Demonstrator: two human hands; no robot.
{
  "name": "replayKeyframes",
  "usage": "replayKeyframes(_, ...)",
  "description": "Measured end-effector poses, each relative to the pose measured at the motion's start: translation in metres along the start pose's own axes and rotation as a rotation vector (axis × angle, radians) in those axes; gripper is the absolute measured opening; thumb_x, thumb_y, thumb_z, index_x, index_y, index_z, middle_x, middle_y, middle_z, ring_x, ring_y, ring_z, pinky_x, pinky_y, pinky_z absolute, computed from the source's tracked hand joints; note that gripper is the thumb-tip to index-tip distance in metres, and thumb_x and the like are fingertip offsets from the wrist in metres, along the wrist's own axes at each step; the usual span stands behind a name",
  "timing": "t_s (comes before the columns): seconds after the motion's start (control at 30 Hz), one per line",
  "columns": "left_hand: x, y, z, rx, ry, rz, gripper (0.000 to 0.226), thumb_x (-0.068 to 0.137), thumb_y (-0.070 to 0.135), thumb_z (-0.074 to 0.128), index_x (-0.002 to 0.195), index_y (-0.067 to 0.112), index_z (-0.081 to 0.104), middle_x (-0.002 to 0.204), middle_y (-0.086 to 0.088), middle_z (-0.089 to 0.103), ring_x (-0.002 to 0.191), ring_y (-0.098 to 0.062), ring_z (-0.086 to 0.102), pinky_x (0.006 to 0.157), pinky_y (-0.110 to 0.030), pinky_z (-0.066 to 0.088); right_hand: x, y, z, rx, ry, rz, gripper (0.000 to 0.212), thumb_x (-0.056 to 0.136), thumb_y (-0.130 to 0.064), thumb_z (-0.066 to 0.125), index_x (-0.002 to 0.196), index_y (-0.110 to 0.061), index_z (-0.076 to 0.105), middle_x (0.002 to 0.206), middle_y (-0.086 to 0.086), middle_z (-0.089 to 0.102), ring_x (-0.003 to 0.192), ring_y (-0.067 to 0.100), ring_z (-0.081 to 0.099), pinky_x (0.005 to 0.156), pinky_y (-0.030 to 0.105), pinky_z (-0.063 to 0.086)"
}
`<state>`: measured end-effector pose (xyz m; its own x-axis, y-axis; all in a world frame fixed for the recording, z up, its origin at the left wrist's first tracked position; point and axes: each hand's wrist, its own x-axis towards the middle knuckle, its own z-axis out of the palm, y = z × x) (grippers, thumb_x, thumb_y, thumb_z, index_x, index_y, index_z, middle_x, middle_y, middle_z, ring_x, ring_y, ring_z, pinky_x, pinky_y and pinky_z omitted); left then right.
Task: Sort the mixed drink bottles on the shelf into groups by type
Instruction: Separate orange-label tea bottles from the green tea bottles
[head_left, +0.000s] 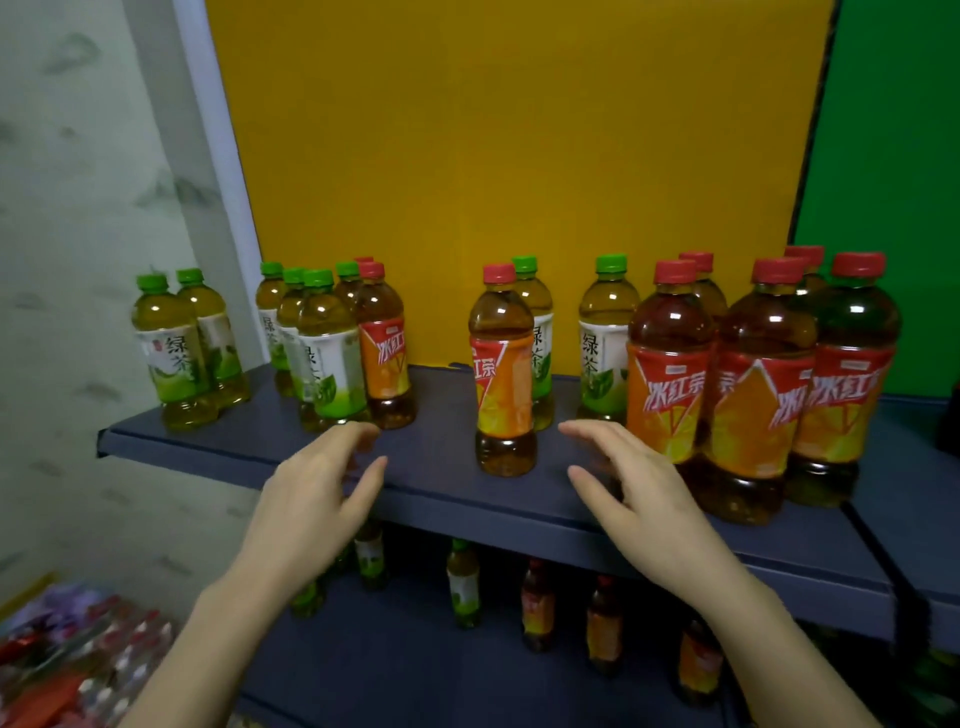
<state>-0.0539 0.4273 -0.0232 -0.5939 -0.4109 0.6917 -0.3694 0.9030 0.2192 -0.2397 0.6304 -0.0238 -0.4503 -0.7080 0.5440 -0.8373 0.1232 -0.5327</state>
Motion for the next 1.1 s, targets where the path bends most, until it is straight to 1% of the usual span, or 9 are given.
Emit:
replayKeyframes(0.1, 0.033, -0.009, 0.025, -0.119, -0.008, 0.048, 0.035, 0.087, 0.044, 0.051, 0.115, 0.023, 0.055, 0.098, 0.014, 0.059, 0.085, -0.010, 0.060, 0.073, -0.029, 0.050, 0.024, 0.002, 0.018, 0.029, 0.052, 0.034, 0.051, 0.095, -0.025, 0.047, 0.142, -0.030, 0.027, 0.139, -0.024, 0.027, 0.132, -0.006, 0.023, 0.109, 0.017, 0.023)
replayKeyframes(0.2, 0.067, -0.017, 0.049, -0.277, -0.004, 0.057, 0.028, 0.091, 0.026, 0.055, 0.118, 0.020, 0.053, 0.103, 0.009, 0.061, 0.094, -0.007, 0.058, 0.078, -0.013, 0.043, 0.046, 0.009, 0.032, -0.004, 0.131, 0.056, 0.061, 0.096, -0.027, 0.044, 0.146, -0.030, 0.009, 0.145, -0.026, 0.009, 0.136, -0.009, 0.004, 0.109, 0.010, 0.007)
replayKeyframes(0.3, 0.096, -0.023, 0.072, -0.393, -0.035, 0.051, 0.026, 0.094, 0.026, 0.048, 0.120, 0.023, 0.049, 0.109, 0.007, 0.060, 0.101, -0.006, 0.056, 0.086, -0.022, 0.046, 0.062, 0.016, 0.041, -0.031, 0.236, 0.067, 0.067, 0.096, -0.026, 0.044, 0.146, -0.032, -0.001, 0.148, -0.027, -0.005, 0.138, -0.010, -0.006, 0.106, 0.005, -0.001)
replayKeyframes(0.57, 0.157, -0.010, 0.116, -0.777, -0.391, -0.027, 0.043, 0.097, 0.028, 0.038, 0.139, 0.024, 0.030, 0.125, 0.017, 0.049, 0.112, 0.011, 0.047, 0.094, -0.012, 0.040, 0.090, 0.027, 0.056, -0.048, 0.515, 0.134, 0.079, 0.094, -0.019, 0.048, 0.140, -0.029, -0.015, 0.149, -0.018, -0.018, 0.135, -0.013, -0.019, 0.106, 0.003, -0.011)
replayKeyframes(0.63, 0.169, -0.006, 0.124, -0.871, -0.479, -0.013, 0.042, 0.097, 0.027, 0.040, 0.138, 0.026, 0.030, 0.123, 0.023, 0.046, 0.108, 0.018, 0.046, 0.085, -0.004, 0.040, 0.096, 0.029, 0.058, -0.041, 0.552, 0.176, 0.081, 0.093, -0.021, 0.048, 0.140, -0.029, -0.017, 0.146, -0.021, -0.017, 0.134, -0.011, -0.019, 0.104, 0.001, -0.013)
replayKeyframes(0.77, 0.184, 0.003, 0.132, -0.889, -0.629, -0.040, 0.050, 0.090, 0.025, 0.048, 0.130, -0.004, 0.039, 0.114, -0.005, 0.054, 0.098, -0.005, 0.053, 0.077, -0.012, 0.047, 0.110, 0.036, 0.058, 0.004, 0.580, 0.249, 0.087, 0.090, -0.021, 0.055, 0.147, -0.018, -0.012, 0.156, -0.006, -0.010, 0.142, 0.004, -0.009, 0.116, 0.019, -0.005)
replayKeyframes(0.87, 0.187, 0.013, 0.144, -0.887, -0.680, -0.064, 0.020, 0.094, 0.004, 0.043, 0.078, -0.003, 0.053, 0.075, 0.001, 0.054, 0.064, 0.002, 0.054, 0.057, -0.004, 0.044, 0.117, 0.042, 0.057, 0.054, 0.597, 0.304, 0.094, 0.086, -0.019, 0.062, 0.147, -0.018, -0.010, 0.158, -0.001, -0.001, 0.145, 0.012, 0.002, 0.120, 0.038, 0.009)
replayKeyframes(0.93, 0.185, 0.021, 0.148, -0.926, -0.676, -0.068, 0.034, 0.095, 0.003, 0.039, 0.064, 0.013, 0.046, 0.065, 0.005, 0.051, 0.052, 0.004, 0.055, 0.050, -0.003, 0.042, 0.121, 0.046, 0.058, 0.056, 0.597, 0.347, 0.099, 0.084, -0.016, 0.065, 0.147, -0.019, -0.011, 0.157, 0.000, 0.002, 0.144, 0.015, 0.006, 0.119, 0.041, 0.013)
replayKeyframes(1.1, 0.184, 0.006, 0.140, -0.999, -0.659, -0.064, 0.005, 0.093, 0.013, 0.051, 0.097, 0.014, 0.053, 0.087, 0.011, 0.059, 0.081, 0.004, 0.059, 0.059, -0.003, 0.045, 0.129, 0.055, 0.060, 0.053, 0.570, 0.457, 0.100, 0.080, -0.017, 0.070, 0.146, -0.022, -0.006, 0.153, 0.004, 0.020, 0.139, 0.021, 0.026, 0.113, 0.045, 0.028)
